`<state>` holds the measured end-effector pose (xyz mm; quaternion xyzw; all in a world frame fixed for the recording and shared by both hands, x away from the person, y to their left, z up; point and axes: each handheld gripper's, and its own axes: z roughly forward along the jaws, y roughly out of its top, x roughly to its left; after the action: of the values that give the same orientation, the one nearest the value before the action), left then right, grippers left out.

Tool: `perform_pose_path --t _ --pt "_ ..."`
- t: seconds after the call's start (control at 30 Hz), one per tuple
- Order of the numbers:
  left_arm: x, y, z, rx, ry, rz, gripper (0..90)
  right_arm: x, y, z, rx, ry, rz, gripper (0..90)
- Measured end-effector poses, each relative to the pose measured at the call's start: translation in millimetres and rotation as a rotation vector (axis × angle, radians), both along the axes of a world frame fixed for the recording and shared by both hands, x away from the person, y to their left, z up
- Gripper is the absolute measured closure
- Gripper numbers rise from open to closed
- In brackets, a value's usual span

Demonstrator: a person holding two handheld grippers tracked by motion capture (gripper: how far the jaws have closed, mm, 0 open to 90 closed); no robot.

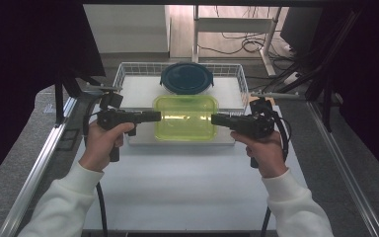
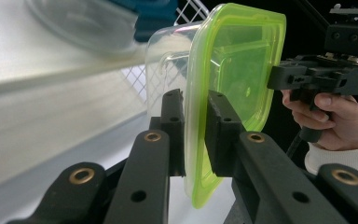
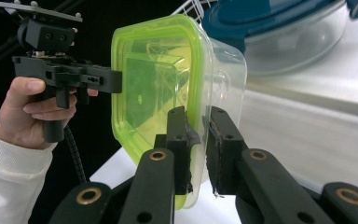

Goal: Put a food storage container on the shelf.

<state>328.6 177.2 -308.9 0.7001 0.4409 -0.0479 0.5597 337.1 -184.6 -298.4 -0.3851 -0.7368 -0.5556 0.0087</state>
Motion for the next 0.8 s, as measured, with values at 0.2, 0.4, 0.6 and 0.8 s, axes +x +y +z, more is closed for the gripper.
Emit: perform_pose_path --t 0.2,0.4,0.6,0.8 --pt "10.4 -0.6 15.3 -0.001 -0.016 -0.004 79.5 5.0 -0.3 16.6 0.006 -0.033 -0.016 79.3" --pt "23.7 0.1 25.4 -0.007 -0.019 -0.005 79.3 19.7 -0.5 26.0 0.015 -0.035 -0.015 79.4" --pt "36.5 0.7 30.4 -0.01 -0.007 -0.004 79.4 31.7 0.9 32.9 0.006 -0.029 -0.018 79.4" --pt "47.2 1.0 34.8 0.003 -0.001 0.005 79.5 43.2 2.1 36.2 0.005 -0.018 -0.017 79.4"
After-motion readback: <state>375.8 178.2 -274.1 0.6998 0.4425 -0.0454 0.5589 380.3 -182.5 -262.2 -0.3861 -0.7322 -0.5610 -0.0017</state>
